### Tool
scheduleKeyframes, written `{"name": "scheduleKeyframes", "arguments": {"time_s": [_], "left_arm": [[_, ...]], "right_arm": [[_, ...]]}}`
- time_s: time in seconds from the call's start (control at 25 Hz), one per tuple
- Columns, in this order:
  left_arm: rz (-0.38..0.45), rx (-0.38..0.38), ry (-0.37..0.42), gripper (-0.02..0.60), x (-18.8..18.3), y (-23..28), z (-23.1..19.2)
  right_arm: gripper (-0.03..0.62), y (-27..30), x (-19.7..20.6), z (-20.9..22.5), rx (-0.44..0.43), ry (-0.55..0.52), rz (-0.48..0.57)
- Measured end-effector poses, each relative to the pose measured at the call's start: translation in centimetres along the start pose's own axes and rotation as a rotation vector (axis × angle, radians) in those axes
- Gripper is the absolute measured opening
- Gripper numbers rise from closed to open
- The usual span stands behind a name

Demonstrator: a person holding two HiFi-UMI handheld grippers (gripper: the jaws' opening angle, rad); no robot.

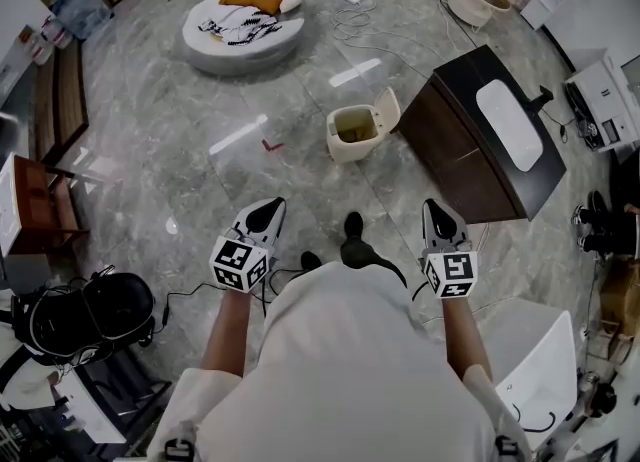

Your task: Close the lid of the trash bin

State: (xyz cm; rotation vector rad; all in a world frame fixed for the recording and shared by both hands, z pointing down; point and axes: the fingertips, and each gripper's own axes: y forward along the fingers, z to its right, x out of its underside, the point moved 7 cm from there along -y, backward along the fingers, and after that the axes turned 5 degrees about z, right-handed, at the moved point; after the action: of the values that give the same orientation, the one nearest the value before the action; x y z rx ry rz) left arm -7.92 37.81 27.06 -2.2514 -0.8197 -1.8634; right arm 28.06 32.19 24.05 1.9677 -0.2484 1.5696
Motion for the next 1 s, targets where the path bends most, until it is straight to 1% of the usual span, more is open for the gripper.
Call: {"name": "scheduleKeyframes", "arguments": {"time_s": [0.28,0.4,0.56,1.0], "left_arm": [[-0.003,-0.032,-0.014,0.017,-0.5,1.0,-0.5],[-0.005,-0.034,-0.013,0.017,-0.8,2.1,-0.5],[-0.019,-0.043,-0.019,0.017,-1.3,4.2,-1.7],[-0.017,-0.096,-0.008,0.017,-3.6,10.3,-2.2]], "right_arm": [[0.034,2.2,-0.4,1.0,-0.036,-0.009,-0.003],[0.034,3.5,-0.6,1.9,-0.049,0.002,-0.006],[0.034,6.1,-0.8,2.9,-0.077,-0.003,-0.021],[0.034,12.2,-1.2,8.5,-0.14,-0.003,-0.034]]}}
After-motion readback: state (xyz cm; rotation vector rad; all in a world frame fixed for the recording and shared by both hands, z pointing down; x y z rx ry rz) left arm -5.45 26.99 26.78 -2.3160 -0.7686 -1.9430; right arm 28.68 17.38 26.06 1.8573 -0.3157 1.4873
